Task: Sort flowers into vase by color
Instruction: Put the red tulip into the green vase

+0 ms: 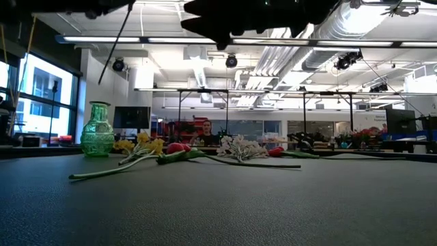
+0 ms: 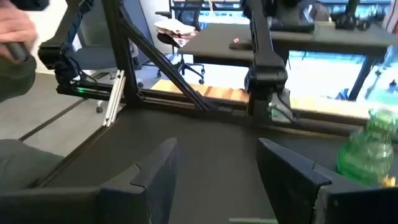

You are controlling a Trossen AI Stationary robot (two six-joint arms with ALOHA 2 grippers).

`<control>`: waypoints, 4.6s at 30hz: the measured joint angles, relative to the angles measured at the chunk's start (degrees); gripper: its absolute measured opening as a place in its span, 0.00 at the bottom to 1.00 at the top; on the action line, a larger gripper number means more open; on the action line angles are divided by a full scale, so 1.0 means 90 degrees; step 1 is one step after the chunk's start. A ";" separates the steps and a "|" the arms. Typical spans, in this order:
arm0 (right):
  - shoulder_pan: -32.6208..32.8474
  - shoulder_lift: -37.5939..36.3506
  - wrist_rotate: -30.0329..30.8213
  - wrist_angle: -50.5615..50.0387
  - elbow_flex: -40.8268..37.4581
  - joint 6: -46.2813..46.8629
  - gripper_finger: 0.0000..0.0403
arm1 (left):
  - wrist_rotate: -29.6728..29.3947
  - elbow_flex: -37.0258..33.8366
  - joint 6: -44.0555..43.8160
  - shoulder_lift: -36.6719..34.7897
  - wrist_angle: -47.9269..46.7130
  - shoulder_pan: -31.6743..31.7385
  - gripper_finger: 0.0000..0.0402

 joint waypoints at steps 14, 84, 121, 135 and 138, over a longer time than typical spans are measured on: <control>0.0834 0.0015 0.0659 0.0941 0.0007 -0.0635 0.51 | 0.1214 -0.1122 -0.1219 -0.0138 0.1172 0.2577 0.00; 0.2310 0.0015 0.2623 -0.0589 0.0012 -0.0661 0.51 | -0.1545 0.2618 -0.2674 0.0686 -0.6311 0.2358 0.62; 0.2310 0.0015 0.2626 -0.0403 0.0012 -0.0604 0.51 | -0.0767 0.2807 -0.4064 0.0752 -0.9517 0.2533 0.74; 0.2285 0.0015 0.2628 -0.0367 0.0012 -0.0614 0.51 | 0.0285 0.3066 -0.5259 0.0707 -0.9982 0.1643 0.74; 0.2236 0.0015 0.2626 -0.0327 0.0012 -0.0647 0.51 | 0.0332 0.3099 -0.5518 0.0711 -0.9975 0.0971 0.74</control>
